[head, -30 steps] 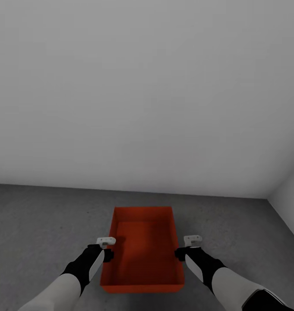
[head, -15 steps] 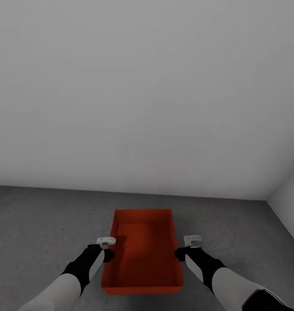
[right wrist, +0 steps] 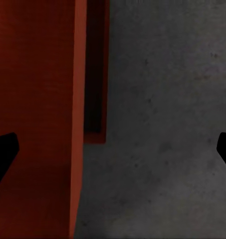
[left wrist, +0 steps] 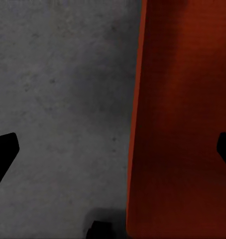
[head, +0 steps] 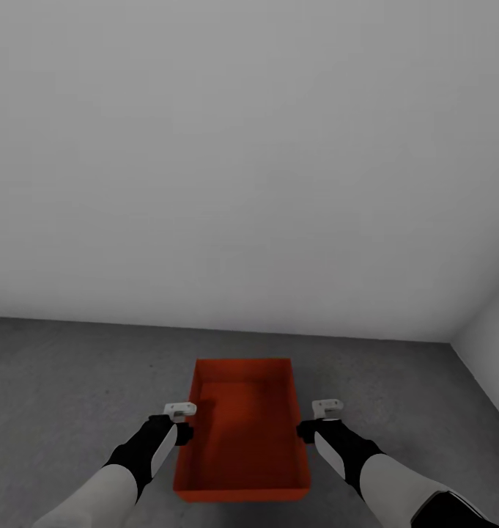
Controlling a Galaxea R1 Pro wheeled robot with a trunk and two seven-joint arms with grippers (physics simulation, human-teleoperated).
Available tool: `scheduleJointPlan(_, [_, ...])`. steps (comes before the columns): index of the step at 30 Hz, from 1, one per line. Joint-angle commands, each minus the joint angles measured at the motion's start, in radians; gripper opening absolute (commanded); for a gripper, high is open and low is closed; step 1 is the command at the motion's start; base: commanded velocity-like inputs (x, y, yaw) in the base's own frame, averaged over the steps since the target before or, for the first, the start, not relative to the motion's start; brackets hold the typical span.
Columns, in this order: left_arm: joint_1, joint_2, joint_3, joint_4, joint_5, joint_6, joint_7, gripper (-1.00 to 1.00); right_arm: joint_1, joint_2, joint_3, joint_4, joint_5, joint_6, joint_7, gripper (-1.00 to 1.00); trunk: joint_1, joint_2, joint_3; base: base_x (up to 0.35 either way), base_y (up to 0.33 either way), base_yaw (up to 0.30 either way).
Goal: Move the two storage containers from the living room to the garage. In the garage, place one container on the floor and stack the other container on top of it (either order is fine).
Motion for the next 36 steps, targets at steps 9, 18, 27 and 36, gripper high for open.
scheduleJointPlan(9, [0.0,0.0,0.0,-0.002,0.007,0.004,0.006,1.0,0.0,0.0,0.008,-0.002,-0.008,0.005,-0.007,1.0,-0.035,0.063,0.027,0.0,0.0,0.0])
scheduleJointPlan(18, [0.0,0.0,0.0,-0.002,0.007,0.004,0.006,1.0,0.0,-0.001,0.008,-0.002,-0.008,0.005,-0.007,1.0,-0.069,0.126,0.056,0.0,0.0,0.0])
scheduleJointPlan(27, [0.0,0.0,0.0,-0.002,0.007,0.003,0.006,1.0,0.0,0.0,0.008,-0.002,-0.008,0.005,-0.007,1.0,-0.104,0.189,0.084,0.0,0.0,0.0])
scheduleJointPlan(36, [0.0,0.001,0.0,-0.002,0.007,0.002,0.006,1.0,0.0,0.0,0.008,-0.002,-0.008,0.005,-0.007,1.0,-0.138,0.252,0.112,0.0,0.0,0.0])
